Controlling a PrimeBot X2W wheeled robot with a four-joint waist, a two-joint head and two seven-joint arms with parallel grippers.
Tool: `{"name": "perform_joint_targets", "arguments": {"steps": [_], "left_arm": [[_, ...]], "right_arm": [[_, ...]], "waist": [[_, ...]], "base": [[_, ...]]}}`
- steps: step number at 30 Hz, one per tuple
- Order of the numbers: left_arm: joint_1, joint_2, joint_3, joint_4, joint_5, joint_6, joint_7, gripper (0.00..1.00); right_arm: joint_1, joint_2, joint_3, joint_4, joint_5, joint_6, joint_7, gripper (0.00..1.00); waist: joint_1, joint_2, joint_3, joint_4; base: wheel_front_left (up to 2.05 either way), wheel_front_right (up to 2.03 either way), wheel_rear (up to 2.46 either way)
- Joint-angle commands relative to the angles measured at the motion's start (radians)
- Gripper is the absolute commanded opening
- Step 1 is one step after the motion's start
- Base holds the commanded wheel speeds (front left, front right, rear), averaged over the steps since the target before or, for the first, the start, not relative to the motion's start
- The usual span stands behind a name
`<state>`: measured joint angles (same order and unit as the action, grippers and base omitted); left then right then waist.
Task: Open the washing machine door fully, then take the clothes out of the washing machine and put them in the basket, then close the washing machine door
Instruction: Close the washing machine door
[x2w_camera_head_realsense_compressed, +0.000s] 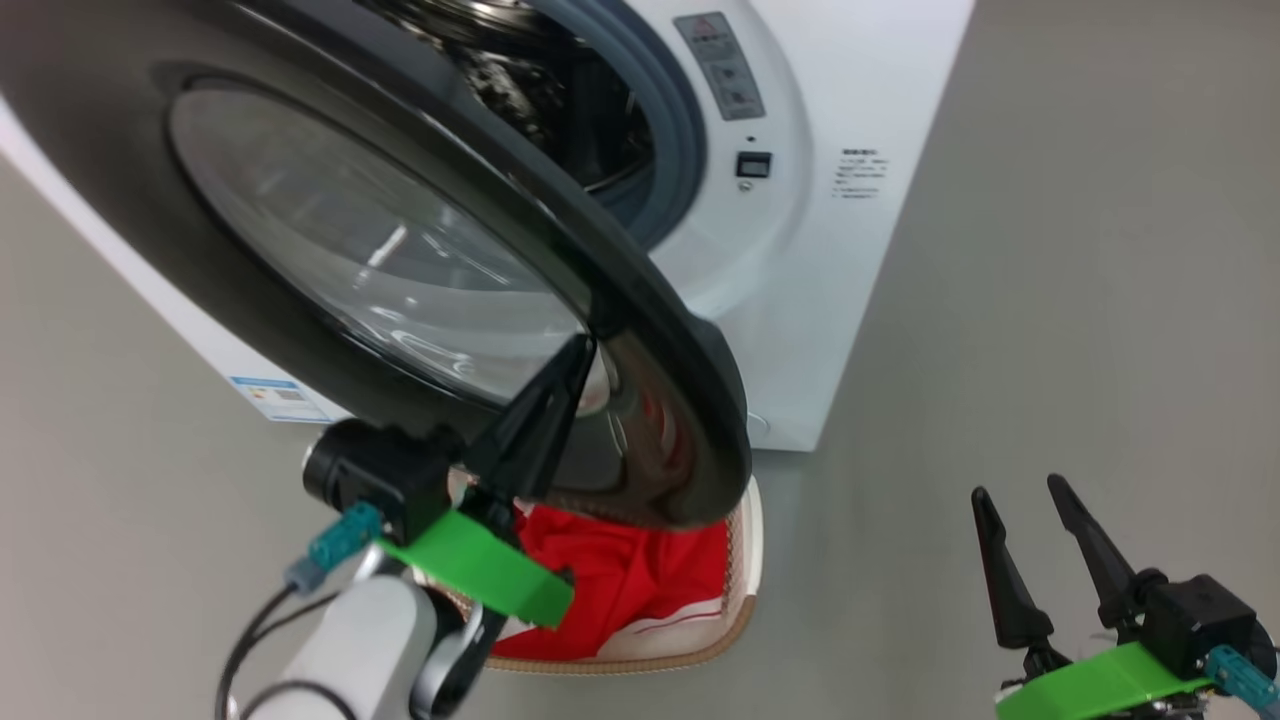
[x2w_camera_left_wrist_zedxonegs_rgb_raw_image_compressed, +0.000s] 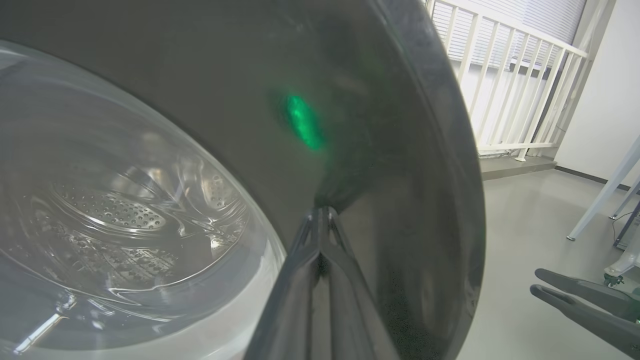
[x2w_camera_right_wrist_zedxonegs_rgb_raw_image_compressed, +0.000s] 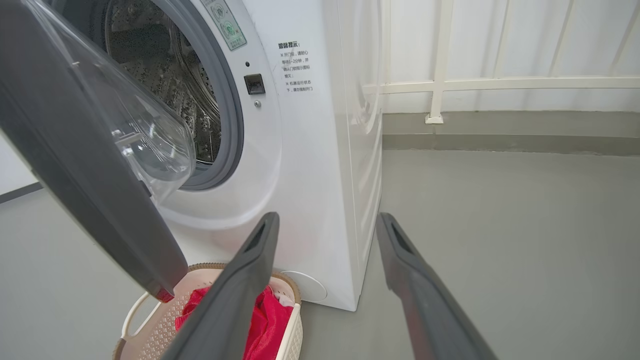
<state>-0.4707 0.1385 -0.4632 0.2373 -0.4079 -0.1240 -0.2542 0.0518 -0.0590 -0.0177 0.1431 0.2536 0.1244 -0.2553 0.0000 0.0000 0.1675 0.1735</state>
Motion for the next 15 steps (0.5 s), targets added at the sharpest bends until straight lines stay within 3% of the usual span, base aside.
{"name": "perform_joint_targets", "arguments": {"steps": [1,15], "left_arm": [[-0.055,0.006,0.034,-0.012,-0.011,-0.007,-0.008,0.0],[-0.252,-0.013,0.069,0.156,-0.102,-0.007,-0.008,0.0]], "right_arm": [[-0.04,-0.007,0.021,-0.028,0.002,0.006,-0.006,1.0],[-0.079,0.002,0.009,-0.034,0.004,0.006,-0.006,1.0]], "waist": [[0.0,0.0,0.025,-0.028],[0.0,0.0,0.075,-0.106]], "base": [[0.0,0.0,0.0],[0.0,0.0,0.0]]}}
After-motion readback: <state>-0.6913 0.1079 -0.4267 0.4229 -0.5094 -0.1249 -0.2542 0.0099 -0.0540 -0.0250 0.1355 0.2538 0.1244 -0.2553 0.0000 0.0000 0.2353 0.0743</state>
